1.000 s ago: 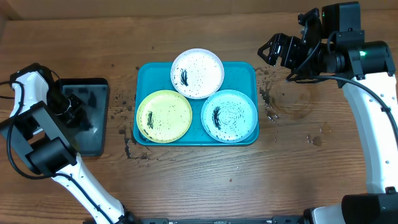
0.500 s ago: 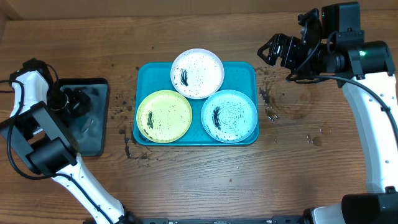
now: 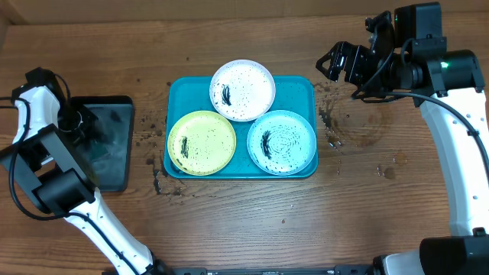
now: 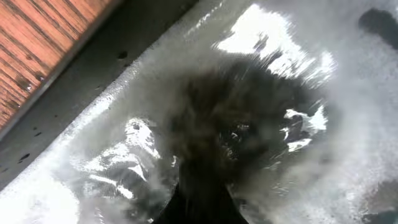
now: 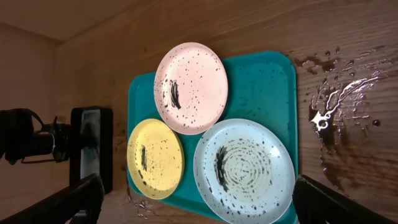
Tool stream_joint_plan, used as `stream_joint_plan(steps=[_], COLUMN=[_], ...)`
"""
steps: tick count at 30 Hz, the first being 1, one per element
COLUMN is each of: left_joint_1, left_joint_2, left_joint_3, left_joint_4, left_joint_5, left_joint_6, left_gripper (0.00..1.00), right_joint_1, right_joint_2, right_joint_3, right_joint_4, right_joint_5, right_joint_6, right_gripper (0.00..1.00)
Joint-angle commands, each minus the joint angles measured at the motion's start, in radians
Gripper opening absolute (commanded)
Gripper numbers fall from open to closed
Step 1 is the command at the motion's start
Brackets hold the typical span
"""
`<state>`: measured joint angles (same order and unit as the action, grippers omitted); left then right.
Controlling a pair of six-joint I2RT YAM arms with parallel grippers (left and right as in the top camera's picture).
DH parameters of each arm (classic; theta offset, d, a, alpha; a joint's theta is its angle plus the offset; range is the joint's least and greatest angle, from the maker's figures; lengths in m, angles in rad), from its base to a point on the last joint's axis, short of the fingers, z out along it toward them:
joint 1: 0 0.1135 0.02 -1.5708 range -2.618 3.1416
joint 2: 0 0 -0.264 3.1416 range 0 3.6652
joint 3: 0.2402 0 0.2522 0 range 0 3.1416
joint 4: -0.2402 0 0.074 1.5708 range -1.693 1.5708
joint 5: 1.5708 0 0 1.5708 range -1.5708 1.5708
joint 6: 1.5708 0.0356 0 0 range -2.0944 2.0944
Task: Clean dirty plates on tray and stack at the side
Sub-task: 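Lower the left gripper into the black tray and grasp the green sponge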
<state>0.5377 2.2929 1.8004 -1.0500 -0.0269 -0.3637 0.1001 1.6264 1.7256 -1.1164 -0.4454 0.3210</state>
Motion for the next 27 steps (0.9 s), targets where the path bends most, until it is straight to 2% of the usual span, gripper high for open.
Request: stream_joint_plan(steps=[1, 3, 4, 11, 14, 23, 27], left_joint_1=[-0.002, -0.002, -0.002, -0.002, -0.002, -0.002, -0.002], left_joint_2=[0.009, 0.009, 0.009, 0.009, 0.009, 0.009, 0.009], left_joint_3=[0.003, 0.003, 0.003, 0.003, 0.003, 0.003, 0.003], left_joint_4=[-0.021, -0.050, -0.070, -0.246, -0.283, -0.275, -0.247], left_joint_5=[-0.021, 0.002, 0.015, 0.121, 0.135, 0.128, 0.124], left_joint_6=[0.001, 0.001, 0.002, 0.002, 0.029, 0.061, 0.061], left_gripper=[0.27, 0.89, 1.00, 1.00, 0.82, 0.04, 0.04], right_joint_1=[0.006, 0.006, 0.006, 0.006, 0.006, 0.006, 0.006], right_joint_2=[0.003, 0.003, 0.003, 0.003, 0.003, 0.003, 0.003], right_joint_3=[-0.004, -0.004, -0.004, -0.004, -0.004, -0.004, -0.004], right_joint_4=[0.005, 0.005, 0.005, 0.005, 0.005, 0.005, 0.004], right_joint_5=[-0.001, -0.001, -0.001, -0.001, -0.001, -0.001, -0.001], right_joint_6=[0.001, 0.001, 0.001, 0.001, 0.001, 0.001, 0.001], right_gripper=[0.99, 0.99, 0.99, 0.99, 0.99, 0.99, 0.99])
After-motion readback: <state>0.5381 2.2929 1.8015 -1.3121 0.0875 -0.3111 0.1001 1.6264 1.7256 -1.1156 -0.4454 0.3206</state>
